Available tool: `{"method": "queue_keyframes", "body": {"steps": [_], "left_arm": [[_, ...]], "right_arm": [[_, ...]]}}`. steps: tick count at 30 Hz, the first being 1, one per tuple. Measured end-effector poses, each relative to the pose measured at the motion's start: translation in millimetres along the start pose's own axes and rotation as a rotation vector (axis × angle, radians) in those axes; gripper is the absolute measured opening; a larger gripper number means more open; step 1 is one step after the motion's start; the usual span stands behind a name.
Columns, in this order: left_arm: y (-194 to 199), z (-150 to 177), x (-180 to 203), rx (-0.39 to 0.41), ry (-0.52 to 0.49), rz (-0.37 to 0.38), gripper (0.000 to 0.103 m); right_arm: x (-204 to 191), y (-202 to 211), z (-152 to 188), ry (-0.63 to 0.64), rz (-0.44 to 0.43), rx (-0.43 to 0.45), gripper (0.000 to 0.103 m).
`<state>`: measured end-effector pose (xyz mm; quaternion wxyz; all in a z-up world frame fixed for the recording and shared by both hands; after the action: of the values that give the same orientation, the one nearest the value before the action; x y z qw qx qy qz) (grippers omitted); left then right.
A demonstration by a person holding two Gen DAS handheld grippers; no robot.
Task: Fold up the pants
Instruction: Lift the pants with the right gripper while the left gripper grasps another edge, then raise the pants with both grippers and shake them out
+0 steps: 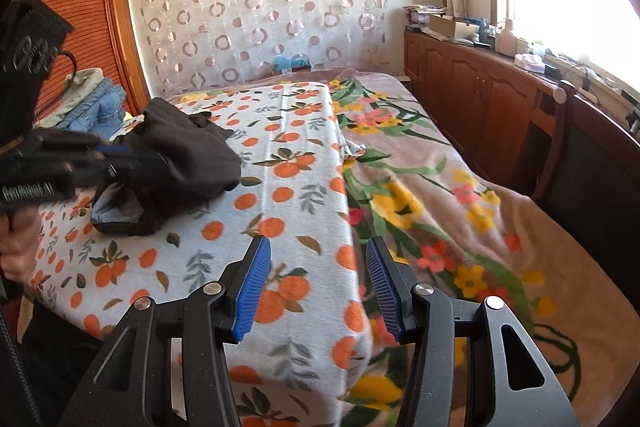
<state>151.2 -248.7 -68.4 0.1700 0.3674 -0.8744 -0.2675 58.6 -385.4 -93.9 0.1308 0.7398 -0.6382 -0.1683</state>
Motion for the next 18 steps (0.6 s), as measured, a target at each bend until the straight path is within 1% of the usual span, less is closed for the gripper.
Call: {"method": "queue_keyframes", "body": {"steps": [5,8,10,12,18], "left_arm": [[65.7,-10.7,-58.5,0.108,0.062,-0.116,0.008],[90.8,-12.1,-89.9,0.143,0.090,-0.190,0.008],[105.8,-9.8,-107.0,0.158,0.109,-0.225,0.008],[115.4,-6.3,-119.3,0.169,0.119,-0.260,0.008],[131.7,0.3,-145.4,0.192,0.151,-0.314,0.008]], "right_arm": [[-28.6,-16.3,-10.5,0.029,-0.062,0.006,0.052],[-51.5,-28.2,-17.3,0.054,-0.111,0.006,0.052],[-68.4,-38.1,-20.8,0.078,-0.146,0.000,0.052],[-83.4,-46.5,-23.0,0.096,-0.184,-0.007,0.052],[-116.9,-67.8,-22.7,0.105,-0.293,-0.034,0.052]]}}
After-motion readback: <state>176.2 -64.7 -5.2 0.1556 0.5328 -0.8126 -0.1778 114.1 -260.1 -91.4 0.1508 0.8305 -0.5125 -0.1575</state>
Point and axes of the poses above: each gripper's, at about its wrist camera, not at the fingertips, and y roughly against the way its jaws point, x to its right, z to its underside, the point moved 4 cm from there along -y, roughly the way its jaws point, and after that the axes turned 7 degrees about x, right-handed, at the moved point
